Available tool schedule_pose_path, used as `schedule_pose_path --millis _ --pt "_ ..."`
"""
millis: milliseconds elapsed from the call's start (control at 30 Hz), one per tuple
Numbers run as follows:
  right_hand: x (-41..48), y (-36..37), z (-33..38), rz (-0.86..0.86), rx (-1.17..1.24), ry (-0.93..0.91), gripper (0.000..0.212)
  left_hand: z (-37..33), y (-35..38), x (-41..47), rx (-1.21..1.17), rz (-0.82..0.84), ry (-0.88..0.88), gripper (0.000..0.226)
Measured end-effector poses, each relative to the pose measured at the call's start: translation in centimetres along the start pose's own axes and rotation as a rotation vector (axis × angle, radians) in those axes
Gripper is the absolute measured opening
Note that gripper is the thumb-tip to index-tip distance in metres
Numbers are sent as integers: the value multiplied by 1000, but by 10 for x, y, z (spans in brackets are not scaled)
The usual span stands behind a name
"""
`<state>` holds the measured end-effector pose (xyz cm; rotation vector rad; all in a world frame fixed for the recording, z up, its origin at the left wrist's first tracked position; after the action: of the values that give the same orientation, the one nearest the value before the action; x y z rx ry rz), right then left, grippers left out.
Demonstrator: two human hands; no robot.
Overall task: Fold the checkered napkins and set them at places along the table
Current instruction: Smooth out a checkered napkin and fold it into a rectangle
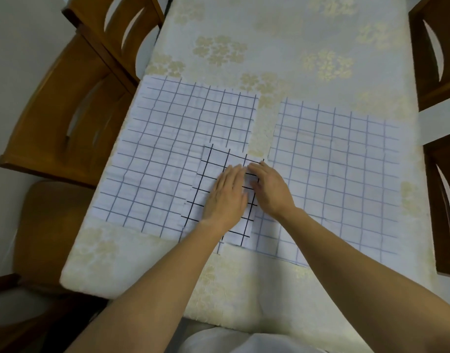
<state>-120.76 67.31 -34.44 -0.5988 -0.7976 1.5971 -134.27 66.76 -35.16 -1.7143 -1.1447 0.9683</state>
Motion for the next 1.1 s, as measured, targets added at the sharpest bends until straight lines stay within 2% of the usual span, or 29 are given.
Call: schedule_pose_path --millis 67,200,333,533,633,700,800,867,967,1100 --pt "0 0 -3 17 1 -16 33 0 14 -10 57 89 3 66" --pt "-2 6 -16 101 -85 -28 44 7 27 -23 198 73 32 68" --pt "0 -3 -24 184 -134 -23 60 7 29 -25 230 92 34 82" --pt "7 -16 -41 342 -412 56 87 7 27 -25 235 142 30 103" --pt "9 -17 -36 364 -466 70 91 5 24 -25 203 185 21 111" --pt "9 -19 -28 307 -445 35 88 4 15 -21 96 158 3 103" --pt "13 -16 -6 191 -373 -106 73 10 -13 0 -119 -63 -42 65" --pt "17 -6 7 209 -351 -165 67 22 -26 22 -129 -167 -81 49" --pt "24 11 16 269 -334 -173 66 38 -31 55 -90 -126 -121 54" --pt "26 28 13 339 -285 -166 71 40 -20 71 36 -16 -40 57"
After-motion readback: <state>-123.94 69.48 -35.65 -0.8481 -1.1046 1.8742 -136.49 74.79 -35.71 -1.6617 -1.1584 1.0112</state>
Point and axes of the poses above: each hand's wrist, its own x-axis towards the middle knuckle, its own y-axis out of the palm, z = x × y, the point moved 4 cm from there along x, towards the middle knuckle, and after that the axes turned 11 degrees about -y, right-handed, at the moved point
